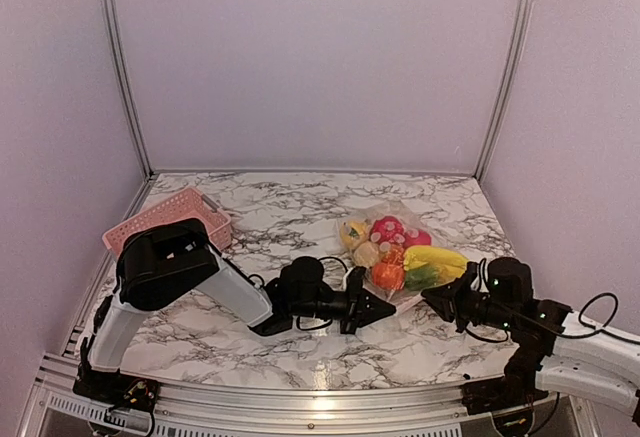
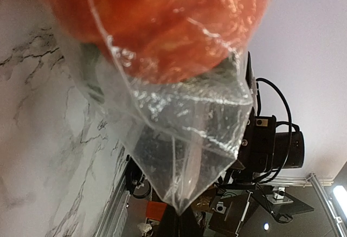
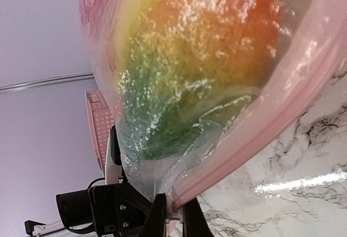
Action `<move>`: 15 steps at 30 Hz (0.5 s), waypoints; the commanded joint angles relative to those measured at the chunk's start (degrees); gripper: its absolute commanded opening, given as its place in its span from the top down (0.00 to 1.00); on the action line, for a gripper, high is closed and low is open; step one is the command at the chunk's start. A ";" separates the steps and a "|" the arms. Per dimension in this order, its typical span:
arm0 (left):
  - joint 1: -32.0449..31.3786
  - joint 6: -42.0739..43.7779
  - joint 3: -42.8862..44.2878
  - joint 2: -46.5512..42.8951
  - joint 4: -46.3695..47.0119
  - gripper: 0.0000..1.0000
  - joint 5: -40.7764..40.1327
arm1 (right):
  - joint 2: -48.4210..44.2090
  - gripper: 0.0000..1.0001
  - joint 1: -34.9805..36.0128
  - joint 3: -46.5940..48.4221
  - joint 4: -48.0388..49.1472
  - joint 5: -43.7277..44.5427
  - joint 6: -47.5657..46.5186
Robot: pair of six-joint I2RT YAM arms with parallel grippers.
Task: Open the zip-top bag and remove the fake food
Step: Unzip the zipper food storage bag at the center of the board.
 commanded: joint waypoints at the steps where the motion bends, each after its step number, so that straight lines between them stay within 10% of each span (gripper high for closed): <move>1: 1.50 2.31 -2.75 -3.46 -0.96 1.00 1.95 | -1.02 1.00 -1.92 6.36 -7.05 10.00 -4.35; 15: 3.25 4.74 -7.29 -11.07 -1.85 1.00 3.25 | 3.07 1.00 -11.26 19.85 -14.45 8.58 -15.92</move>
